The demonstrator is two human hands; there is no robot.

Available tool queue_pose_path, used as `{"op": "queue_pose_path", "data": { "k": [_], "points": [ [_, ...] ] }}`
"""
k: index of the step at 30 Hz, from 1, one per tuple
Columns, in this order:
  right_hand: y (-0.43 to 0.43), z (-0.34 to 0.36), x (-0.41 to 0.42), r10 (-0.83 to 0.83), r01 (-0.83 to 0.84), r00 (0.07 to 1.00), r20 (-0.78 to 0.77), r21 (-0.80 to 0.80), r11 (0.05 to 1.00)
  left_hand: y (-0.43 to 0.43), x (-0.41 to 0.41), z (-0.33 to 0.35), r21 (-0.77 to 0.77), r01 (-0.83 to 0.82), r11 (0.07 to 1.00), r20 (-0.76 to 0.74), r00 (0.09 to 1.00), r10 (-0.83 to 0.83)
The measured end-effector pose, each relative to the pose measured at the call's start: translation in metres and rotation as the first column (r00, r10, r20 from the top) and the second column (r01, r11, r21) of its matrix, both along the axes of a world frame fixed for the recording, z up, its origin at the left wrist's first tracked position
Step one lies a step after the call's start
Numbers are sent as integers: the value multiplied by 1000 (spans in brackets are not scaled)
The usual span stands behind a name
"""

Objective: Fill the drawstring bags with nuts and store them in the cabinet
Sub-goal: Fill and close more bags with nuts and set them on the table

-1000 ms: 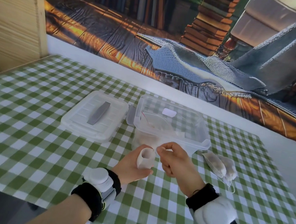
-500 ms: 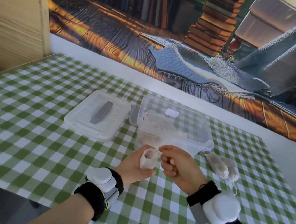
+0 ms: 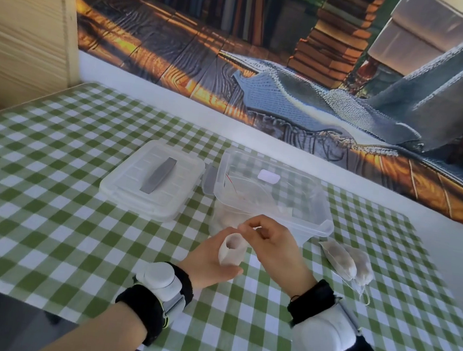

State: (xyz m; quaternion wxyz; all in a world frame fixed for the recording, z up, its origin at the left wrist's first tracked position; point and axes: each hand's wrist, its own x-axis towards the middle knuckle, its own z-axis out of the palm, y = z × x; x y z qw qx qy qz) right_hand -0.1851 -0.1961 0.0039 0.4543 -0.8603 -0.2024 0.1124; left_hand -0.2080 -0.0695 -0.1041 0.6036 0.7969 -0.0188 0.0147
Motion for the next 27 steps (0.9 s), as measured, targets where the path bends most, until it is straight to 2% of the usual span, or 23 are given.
{"op": "queue_pose_path", "data": {
  "k": [2,5,7,10,14,19,27],
  "points": [
    [2,-4,0,47,-40,995,82,-81,996,0,-1,1,22,-8,1000,4,1000,8],
    [4,-12,2,82,-60,991,105,-198,978,0,-2,2,27,-8,1000,3,1000,8],
    [4,-11,2,86,-62,992,97,-223,973,0,-2,2,19,-1,1000,10,1000,0],
    [1,-5,-1,118,-111,992,34,-165,980,0,-1,2,20,3,1000,8,1000,-3],
    [0,-5,2,181,-164,970,161,-116,980,0,-2,1,-1,9,1000,14,1000,-9],
    [-1,-11,3,160,-165,978,136,27,986,1,-4,4,-31,12,999,10,1000,-12],
    [-3,-22,2,133,-140,982,130,43,989,0,-2,2,-36,13,999,37,999,-12]
  ]
}}
